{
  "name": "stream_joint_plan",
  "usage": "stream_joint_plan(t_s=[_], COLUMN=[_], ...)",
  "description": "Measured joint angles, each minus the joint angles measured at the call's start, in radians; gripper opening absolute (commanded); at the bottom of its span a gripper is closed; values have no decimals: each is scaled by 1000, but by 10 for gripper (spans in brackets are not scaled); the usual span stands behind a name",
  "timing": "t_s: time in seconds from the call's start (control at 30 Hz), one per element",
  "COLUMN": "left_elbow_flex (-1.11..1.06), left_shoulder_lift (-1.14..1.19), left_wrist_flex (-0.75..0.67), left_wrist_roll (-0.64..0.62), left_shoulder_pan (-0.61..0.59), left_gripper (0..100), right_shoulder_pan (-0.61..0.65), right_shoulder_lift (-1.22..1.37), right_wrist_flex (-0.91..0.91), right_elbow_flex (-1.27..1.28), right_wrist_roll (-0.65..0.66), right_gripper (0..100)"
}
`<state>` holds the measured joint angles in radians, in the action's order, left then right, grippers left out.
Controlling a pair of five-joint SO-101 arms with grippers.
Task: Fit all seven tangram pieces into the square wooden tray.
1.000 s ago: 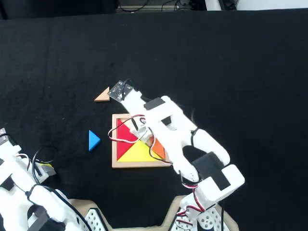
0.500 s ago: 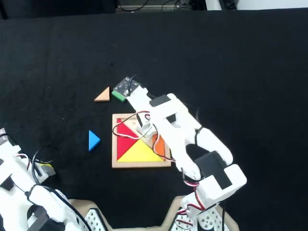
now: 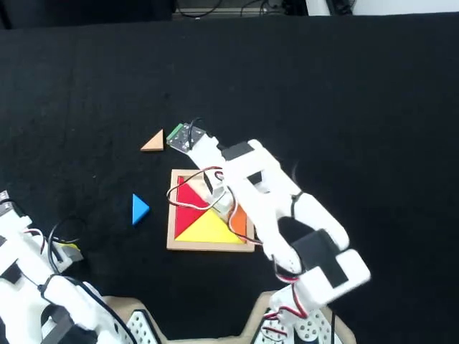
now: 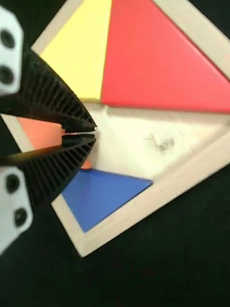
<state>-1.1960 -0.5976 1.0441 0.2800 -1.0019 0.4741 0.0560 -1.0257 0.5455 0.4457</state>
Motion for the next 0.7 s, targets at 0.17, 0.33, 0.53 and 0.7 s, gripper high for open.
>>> stream_joint_plan(t_s=[0.17, 0.33, 0.53, 0.7], left_elbow_flex=[0, 0, 0, 0], left_shoulder_lift=[0, 0, 0, 0], left_wrist_flex=[0, 0, 0, 0], left_wrist_roll=[0, 0, 0, 0], left_shoulder_pan=[0, 0, 0, 0], left_gripper=[277, 277, 277, 277], right_shoulder_pan=[0, 0, 34, 34], right_shoulder_lift=[-132, -160, -160, -133], right_wrist_flex=[18, 40, 58, 63], right_elbow_flex=[103, 129, 129, 129], right_wrist_roll=[2, 32, 37, 37], right_gripper=[11, 11, 11, 11])
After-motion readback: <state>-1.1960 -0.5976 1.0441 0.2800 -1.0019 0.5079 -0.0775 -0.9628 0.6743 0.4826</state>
